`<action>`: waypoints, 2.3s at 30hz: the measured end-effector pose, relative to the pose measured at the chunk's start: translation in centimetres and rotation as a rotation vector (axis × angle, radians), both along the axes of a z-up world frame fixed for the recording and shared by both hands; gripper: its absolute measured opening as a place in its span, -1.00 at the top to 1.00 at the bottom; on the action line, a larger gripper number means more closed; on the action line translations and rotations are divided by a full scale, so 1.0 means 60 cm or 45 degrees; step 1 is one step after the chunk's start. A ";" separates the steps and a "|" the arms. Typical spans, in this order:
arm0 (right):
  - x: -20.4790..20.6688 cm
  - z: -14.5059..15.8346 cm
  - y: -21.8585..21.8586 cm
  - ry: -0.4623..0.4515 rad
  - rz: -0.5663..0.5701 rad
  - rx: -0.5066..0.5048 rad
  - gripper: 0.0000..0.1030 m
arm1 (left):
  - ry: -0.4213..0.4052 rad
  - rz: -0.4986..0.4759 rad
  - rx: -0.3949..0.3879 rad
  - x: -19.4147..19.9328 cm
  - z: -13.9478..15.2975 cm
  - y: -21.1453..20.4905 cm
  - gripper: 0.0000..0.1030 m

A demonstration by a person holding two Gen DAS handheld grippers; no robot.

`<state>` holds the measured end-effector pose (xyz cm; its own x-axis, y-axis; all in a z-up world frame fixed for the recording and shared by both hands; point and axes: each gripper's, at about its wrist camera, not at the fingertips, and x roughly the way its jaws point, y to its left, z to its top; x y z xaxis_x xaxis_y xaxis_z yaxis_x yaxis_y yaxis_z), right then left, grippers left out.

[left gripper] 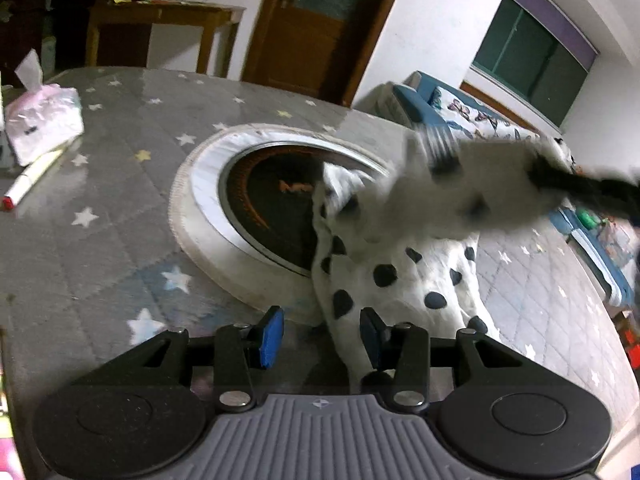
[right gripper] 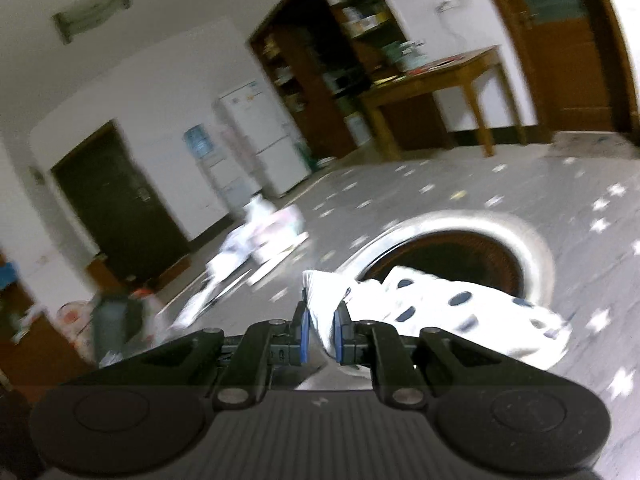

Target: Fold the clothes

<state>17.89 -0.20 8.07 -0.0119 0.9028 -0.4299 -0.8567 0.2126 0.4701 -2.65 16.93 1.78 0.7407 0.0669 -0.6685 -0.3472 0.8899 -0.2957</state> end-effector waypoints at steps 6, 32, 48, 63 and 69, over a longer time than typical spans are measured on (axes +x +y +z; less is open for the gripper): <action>-0.110 -0.037 -0.025 -0.260 0.169 -0.118 0.78 | -0.036 0.048 0.017 -0.024 0.013 0.014 0.12; -0.093 -0.090 0.018 -0.195 0.043 -0.352 -0.04 | -0.191 -0.062 0.037 0.007 0.070 0.007 0.12; -0.215 -0.023 -0.032 -0.916 0.408 -0.269 0.64 | -0.229 -0.085 0.049 0.009 0.089 0.003 0.08; -0.185 -0.026 -0.033 -0.517 0.289 -0.309 0.50 | -0.141 -0.266 -0.048 0.028 0.041 -0.039 0.23; -0.170 -0.058 -0.025 -0.394 0.254 -0.346 0.51 | -0.118 -0.339 -0.079 0.007 0.024 -0.054 0.44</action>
